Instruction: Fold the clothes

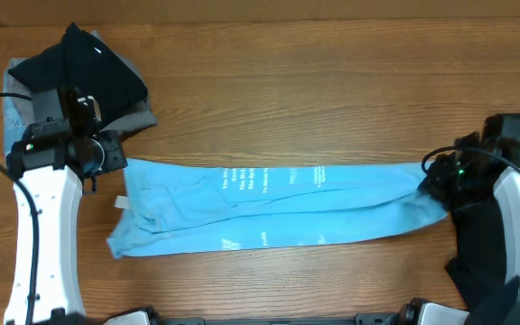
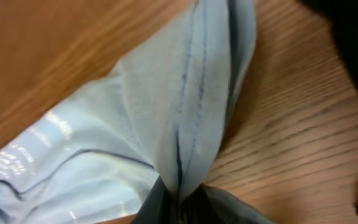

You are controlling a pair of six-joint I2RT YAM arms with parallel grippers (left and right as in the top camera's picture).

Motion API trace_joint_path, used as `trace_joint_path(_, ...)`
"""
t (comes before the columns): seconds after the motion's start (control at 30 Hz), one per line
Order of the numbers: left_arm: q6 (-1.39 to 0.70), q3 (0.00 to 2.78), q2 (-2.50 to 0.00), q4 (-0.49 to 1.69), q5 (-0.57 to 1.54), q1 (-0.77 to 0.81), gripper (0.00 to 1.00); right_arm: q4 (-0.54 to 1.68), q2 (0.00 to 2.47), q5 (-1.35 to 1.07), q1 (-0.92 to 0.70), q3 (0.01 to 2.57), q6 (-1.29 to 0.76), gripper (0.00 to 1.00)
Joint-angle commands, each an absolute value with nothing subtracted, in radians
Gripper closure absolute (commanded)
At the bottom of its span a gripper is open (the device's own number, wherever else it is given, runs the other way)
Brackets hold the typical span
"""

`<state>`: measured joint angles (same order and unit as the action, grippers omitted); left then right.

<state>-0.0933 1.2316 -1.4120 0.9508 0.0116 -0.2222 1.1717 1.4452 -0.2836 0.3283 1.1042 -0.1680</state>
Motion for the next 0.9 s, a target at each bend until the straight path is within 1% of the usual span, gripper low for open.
trace_joint_path(0.0, -0.066, 1.26, -1.353, 0.949, 0.019, -0.215, 0.48, 1.19, 1.408, -0.304, 0.278, 1.153, -0.191, 0.96)
trace_joint_path(0.03, -0.066, 1.26, -1.346, 0.95, 0.019, -0.215, 0.48, 1.193, 1.407, -0.323, 0.254, 1.153, -0.205, 0.96)
trace_joint_path(0.13, -0.066, 1.26, -1.326, 0.965, 0.019, -0.215, 0.48, 1.183, 1.407, -0.361, 0.092, 1.151, -0.283, 0.96)
trace_joint_path(0.17, -0.066, 1.26, -1.325, 0.968, 0.019, -0.215, 0.48, 1.177, 1.407, -0.361, 0.062, 1.151, -0.305, 0.96)
trace_joint_path(0.2, -0.067, 1.26, -1.324, 0.973, 0.019, -0.215, 0.48, 1.155, 1.409, -0.36, -0.018, 1.151, -0.347, 0.96)
trace_joint_path(0.33, -0.066, 1.26, -1.324, 0.999, 0.019, -0.215, 0.48, 1.035, 1.427, -0.357, -0.255, 1.15, -0.487, 0.96)
trace_joint_path(0.43, -0.067, 1.26, -1.324, 1.011, 0.019, -0.215, 0.48, 0.953, 1.468, -0.326, -0.402, 1.149, -0.596, 0.96)
trace_joint_path(0.53, -0.066, 1.26, -1.324, 1.017, 0.019, -0.215, 0.48, 0.87, 1.564, -0.3, -0.549, 1.149, -0.698, 0.96)
trace_joint_path(0.7, -0.067, 1.26, -1.324, 1.024, 0.019, -0.215, 0.48, 0.731, 1.698, -0.3, -0.692, 1.149, -0.816, 0.96)
trace_joint_path(0.87, -0.067, 1.26, -1.324, 1.027, 0.02, -0.215, 0.48, 0.673, 1.719, -0.299, -0.712, 1.149, -0.865, 0.96)
